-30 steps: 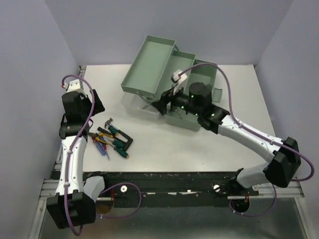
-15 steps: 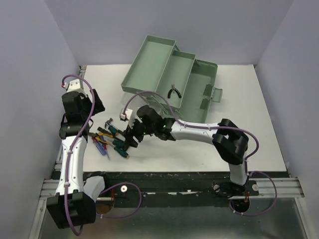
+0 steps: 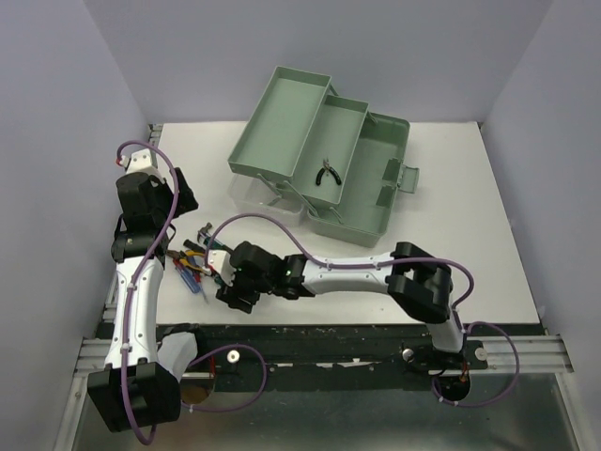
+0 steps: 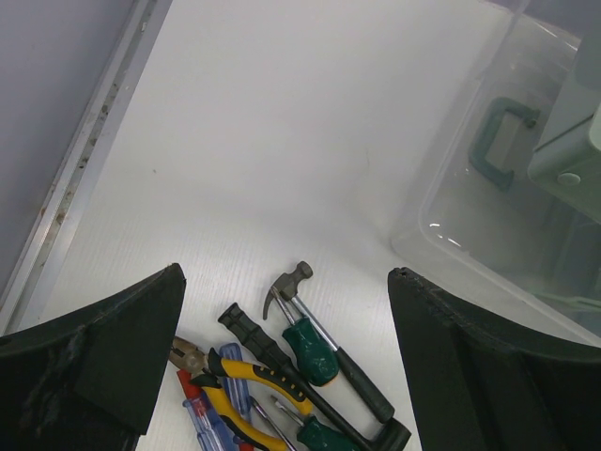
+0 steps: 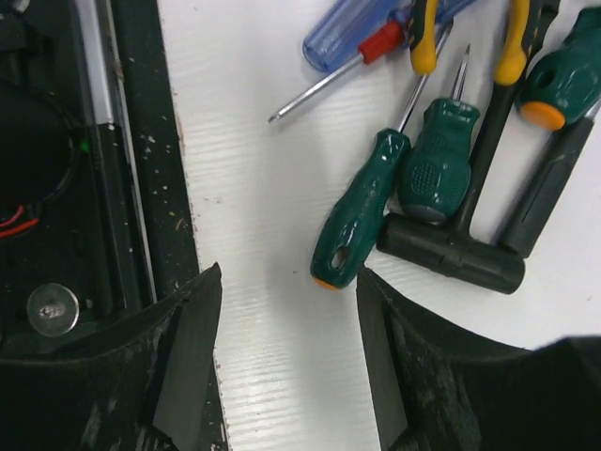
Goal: Pack the tool kit
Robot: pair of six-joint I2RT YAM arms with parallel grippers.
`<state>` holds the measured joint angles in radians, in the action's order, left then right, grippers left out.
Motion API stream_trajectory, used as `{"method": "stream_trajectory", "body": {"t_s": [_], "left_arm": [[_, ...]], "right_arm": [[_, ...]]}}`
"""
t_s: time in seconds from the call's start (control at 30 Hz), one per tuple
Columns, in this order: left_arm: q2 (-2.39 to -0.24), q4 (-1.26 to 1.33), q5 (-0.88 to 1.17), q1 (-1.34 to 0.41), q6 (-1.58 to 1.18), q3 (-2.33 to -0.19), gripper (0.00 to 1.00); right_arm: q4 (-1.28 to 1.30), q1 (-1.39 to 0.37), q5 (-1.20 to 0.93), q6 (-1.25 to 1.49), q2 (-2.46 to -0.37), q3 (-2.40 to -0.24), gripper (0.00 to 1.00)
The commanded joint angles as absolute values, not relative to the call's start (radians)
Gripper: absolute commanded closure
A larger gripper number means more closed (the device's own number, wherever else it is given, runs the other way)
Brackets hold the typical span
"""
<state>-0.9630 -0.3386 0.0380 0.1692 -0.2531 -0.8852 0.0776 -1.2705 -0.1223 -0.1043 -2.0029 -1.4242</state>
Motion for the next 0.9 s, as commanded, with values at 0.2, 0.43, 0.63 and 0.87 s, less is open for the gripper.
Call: {"method": "stream_trajectory", "body": {"t_s": [0.2,0.43,0.63,0.87], "left_arm": [[-0.939,-0.328,0.049,0.176,-0.247,-0.879,0.01],[-0.937,-0.327,0.054,0.175,-0.249,-0.880,0.01],[-0.937,-0.331,0.049,0.175,-0.247,-0.879,0.01],[-0.942,-0.328,0.052,0.169,-0.249,-0.880,0.01]], "right_arm": [[0.198,-1.272,0.055,0.055,-2.178,-1.589,0.38],[0.235,-1.284,0.106,0.054,-2.218,-1.609,0.41],[0.256,-1.307,0.167,0.032,-2.218,-1.605,0.46],[0.187,-1.350,0.232,0.011,-2.141,-1.503,0.46]]}}
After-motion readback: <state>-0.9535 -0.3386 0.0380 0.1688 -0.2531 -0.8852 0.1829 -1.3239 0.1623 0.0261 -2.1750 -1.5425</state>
